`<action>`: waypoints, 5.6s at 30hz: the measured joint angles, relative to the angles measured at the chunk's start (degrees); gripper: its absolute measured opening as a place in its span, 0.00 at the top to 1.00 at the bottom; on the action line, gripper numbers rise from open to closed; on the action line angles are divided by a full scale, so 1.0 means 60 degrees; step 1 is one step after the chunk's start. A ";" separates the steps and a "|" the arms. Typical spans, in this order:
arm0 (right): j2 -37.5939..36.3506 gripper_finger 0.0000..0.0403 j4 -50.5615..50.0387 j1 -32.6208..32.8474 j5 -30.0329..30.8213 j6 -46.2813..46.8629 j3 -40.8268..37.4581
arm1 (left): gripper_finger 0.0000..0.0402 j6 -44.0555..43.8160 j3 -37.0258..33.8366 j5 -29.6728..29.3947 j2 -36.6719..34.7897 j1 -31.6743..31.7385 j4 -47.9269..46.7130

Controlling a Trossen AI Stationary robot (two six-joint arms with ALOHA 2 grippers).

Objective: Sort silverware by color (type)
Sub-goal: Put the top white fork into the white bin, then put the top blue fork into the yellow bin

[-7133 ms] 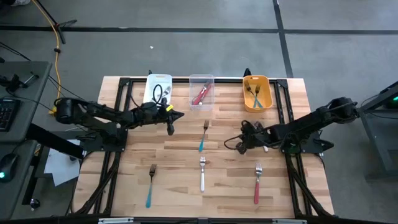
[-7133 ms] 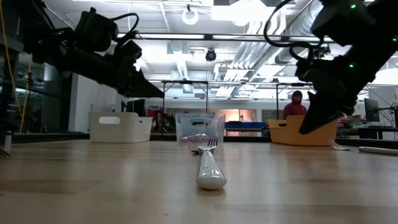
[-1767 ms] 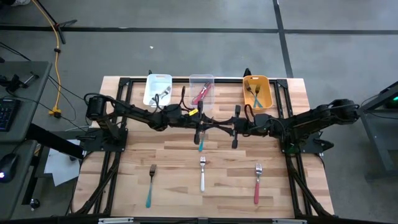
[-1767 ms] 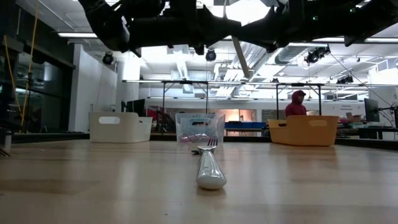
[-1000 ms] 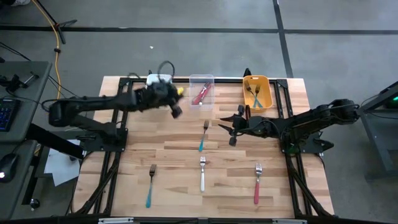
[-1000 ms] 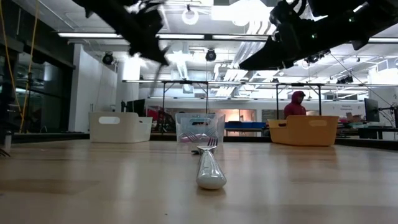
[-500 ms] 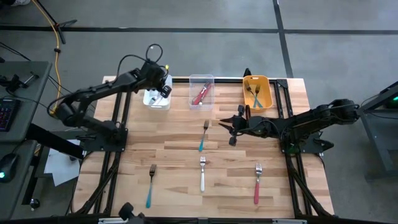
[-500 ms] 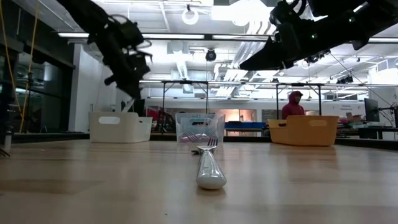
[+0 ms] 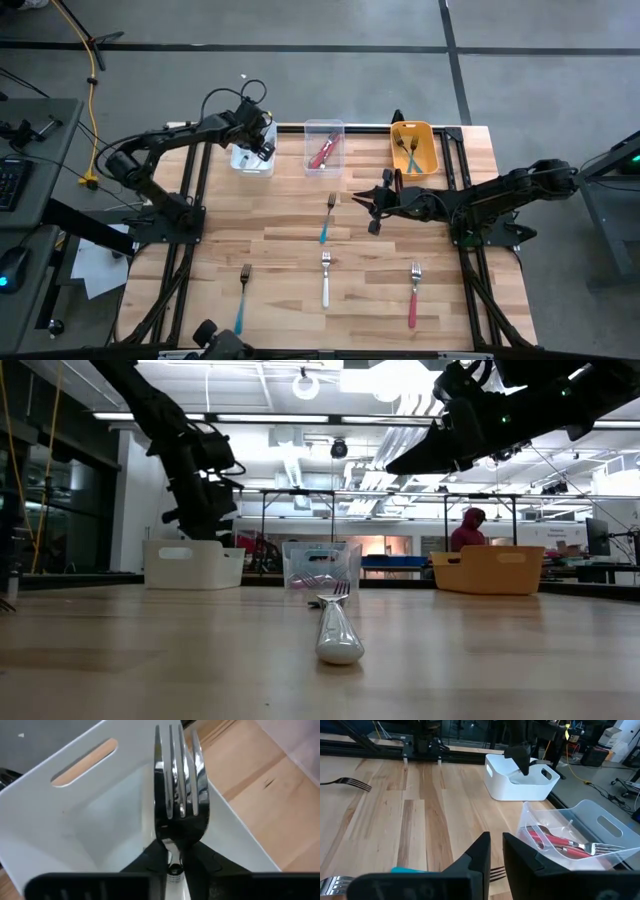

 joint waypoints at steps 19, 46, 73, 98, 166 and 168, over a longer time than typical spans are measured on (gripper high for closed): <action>0.0000 0.90 -0.1033 0.0001 0.0000 0.0753 0.0000 | 0.84 0.0819 -0.0318 -0.0274 -0.2226 -0.1226 -0.0069; 0.4308 0.64 -0.6745 -0.0699 -0.1811 -0.3746 0.5381 | 0.99 -0.0046 -0.5734 -0.0302 -0.5749 -0.4980 0.8634; 0.8152 0.64 -1.0960 -0.1574 -0.3710 -0.6322 0.9671 | 0.99 0.0248 -0.5734 -0.0295 -0.5745 -0.4976 0.8441; 0.8185 0.87 -1.2333 -0.1694 -0.3799 -0.4526 0.9683 | 0.99 0.0246 -0.5734 -0.0289 -0.5743 -0.4972 0.8420; 0.1093 0.99 -1.0828 -0.9960 -0.3104 0.1373 0.3373 | 0.99 0.0223 -0.5727 -0.0288 -0.5741 -0.4976 0.8280; 0.1267 0.99 -1.0663 -0.9971 -0.3112 0.1297 0.3314 | 0.99 0.0219 -0.5727 -0.0288 -0.5741 -0.4976 0.8278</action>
